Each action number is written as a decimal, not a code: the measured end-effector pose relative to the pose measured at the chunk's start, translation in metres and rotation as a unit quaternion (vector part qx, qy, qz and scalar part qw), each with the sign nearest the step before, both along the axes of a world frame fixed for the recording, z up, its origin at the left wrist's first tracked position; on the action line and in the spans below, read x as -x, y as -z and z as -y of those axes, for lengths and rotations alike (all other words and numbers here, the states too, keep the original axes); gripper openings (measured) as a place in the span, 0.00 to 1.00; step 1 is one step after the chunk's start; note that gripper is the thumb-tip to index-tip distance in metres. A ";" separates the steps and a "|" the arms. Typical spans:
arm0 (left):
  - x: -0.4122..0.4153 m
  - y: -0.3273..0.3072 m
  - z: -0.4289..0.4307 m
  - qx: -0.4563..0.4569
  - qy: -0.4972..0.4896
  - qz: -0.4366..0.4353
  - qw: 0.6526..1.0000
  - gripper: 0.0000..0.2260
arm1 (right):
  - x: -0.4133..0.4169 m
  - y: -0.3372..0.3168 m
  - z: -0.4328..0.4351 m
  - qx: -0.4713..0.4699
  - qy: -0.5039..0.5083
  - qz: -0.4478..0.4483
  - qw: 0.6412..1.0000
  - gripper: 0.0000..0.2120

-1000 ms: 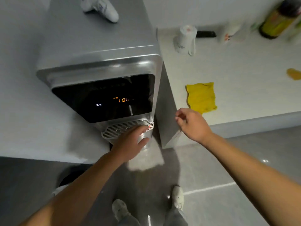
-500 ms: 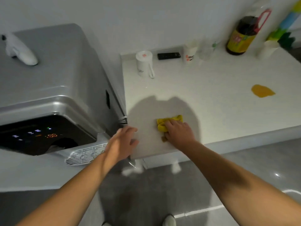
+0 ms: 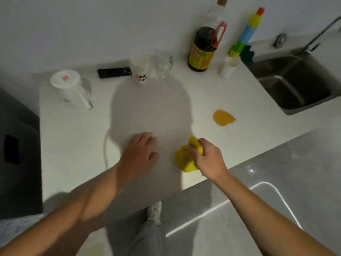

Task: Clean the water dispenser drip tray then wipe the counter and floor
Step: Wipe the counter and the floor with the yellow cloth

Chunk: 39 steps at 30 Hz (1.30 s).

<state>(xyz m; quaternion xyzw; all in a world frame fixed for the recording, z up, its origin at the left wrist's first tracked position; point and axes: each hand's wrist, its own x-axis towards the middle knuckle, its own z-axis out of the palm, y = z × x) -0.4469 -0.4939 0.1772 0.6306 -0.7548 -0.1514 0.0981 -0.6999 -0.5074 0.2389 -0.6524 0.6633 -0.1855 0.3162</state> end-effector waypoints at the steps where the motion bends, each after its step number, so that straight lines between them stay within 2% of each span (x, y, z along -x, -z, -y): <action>1: 0.013 0.001 0.022 -0.001 0.008 -0.001 1.000 0.25 | 0.013 -0.001 0.011 -0.010 0.034 0.025 0.999 0.12; 4: 0.050 0.004 0.085 -0.006 0.031 -0.006 0.999 0.27 | 0.053 -0.006 0.049 -0.038 0.143 0.108 0.983 0.13; 7: 0.080 0.005 0.136 -0.021 0.054 -0.004 0.998 0.30 | 0.096 -0.015 0.092 -0.050 0.215 0.154 0.963 0.13; 13: 0.129 0.014 0.207 -0.022 0.098 0.018 0.995 0.35 | 0.171 -0.024 0.176 -0.018 0.240 0.159 0.958 0.15; 16: 0.140 0.022 0.219 -0.006 0.101 0.022 0.995 0.35 | 0.197 -0.022 0.213 0.038 0.176 0.104 0.978 0.16; 19: 0.145 0.029 0.217 0.018 0.097 0.042 0.994 0.34 | 0.219 -0.008 0.235 0.106 0.005 -0.036 0.994 0.14; 21: 0.146 0.032 0.218 0.028 0.093 0.048 0.994 0.33 | 0.228 0.009 0.239 0.096 -0.110 -0.146 0.978 0.12; 24: 0.146 0.034 0.220 0.039 0.087 0.046 0.994 0.34 | 0.235 0.038 0.225 0.087 -0.206 -0.233 0.947 0.20; 29: 0.146 0.039 0.222 0.041 0.073 0.048 0.995 0.35 | 0.233 0.060 0.202 0.149 -0.187 -0.167 0.957 0.17; 31: 0.146 0.040 0.222 0.040 0.074 0.051 0.995 0.35 | 0.231 0.067 0.205 0.146 -0.200 -0.193 0.949 0.16; 36: 0.144 0.038 0.222 0.041 0.074 0.045 0.995 0.34 | 0.220 0.081 0.207 0.062 -0.212 -0.254 0.942 0.37; 39: 0.145 0.036 0.221 0.042 0.075 0.018 0.996 0.31 | 0.209 0.083 0.219 0.053 -0.251 -0.290 0.922 0.36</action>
